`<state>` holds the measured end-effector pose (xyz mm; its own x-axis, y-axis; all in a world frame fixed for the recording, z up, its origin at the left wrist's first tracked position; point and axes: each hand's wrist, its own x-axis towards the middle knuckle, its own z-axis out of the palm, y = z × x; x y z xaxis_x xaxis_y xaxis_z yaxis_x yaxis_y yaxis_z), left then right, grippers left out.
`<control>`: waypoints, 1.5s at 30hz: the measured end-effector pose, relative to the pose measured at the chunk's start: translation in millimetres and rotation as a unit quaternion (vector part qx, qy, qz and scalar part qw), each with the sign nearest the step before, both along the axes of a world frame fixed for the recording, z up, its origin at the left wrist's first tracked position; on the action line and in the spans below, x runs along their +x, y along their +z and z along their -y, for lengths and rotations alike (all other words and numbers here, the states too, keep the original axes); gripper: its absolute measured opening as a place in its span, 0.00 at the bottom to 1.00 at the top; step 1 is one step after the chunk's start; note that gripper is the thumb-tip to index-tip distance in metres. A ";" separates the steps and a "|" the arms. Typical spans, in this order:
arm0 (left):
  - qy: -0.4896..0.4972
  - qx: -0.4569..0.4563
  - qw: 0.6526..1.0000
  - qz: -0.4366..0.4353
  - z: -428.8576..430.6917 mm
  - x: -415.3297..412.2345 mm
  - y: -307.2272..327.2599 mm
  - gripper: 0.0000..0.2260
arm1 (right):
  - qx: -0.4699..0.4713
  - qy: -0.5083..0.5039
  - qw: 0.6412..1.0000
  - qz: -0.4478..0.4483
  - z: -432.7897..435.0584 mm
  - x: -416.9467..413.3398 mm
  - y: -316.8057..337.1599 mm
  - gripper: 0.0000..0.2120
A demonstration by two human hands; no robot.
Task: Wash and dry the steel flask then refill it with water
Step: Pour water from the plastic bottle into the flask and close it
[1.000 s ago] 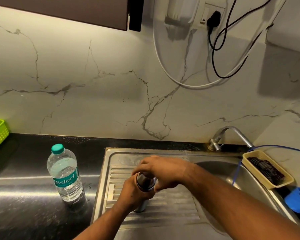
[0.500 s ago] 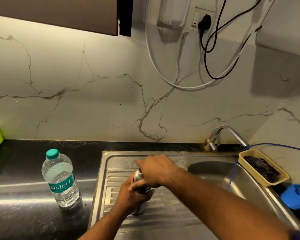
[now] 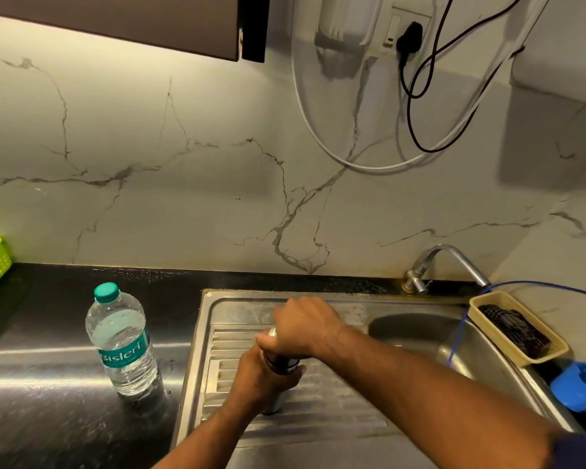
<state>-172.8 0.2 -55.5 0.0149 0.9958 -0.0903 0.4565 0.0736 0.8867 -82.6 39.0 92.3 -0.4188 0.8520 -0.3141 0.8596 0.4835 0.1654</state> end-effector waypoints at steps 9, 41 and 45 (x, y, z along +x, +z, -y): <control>-0.006 0.015 1.000 0.015 0.6 -3.2 -0.4 0.25 | -0.140 0.107 0.982 -0.065 -6.4 24.3 5.3 0.29; -0.012 0.008 0.999 0.033 -5.1 -7.7 -15.7 0.27 | -0.084 0.138 0.984 -0.074 -2.3 35.9 -12.7 0.33; -0.026 0.020 0.999 0.032 -7.1 -6.8 -15.5 0.23 | -0.035 0.116 0.986 -0.114 2.8 37.2 -19.9 0.29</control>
<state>-179.6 7.3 -71.0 0.0710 0.9963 -0.0476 0.4006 0.0152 0.9161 -45.4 36.1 72.4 -0.6670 0.7043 -0.2433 0.7351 0.6753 -0.0604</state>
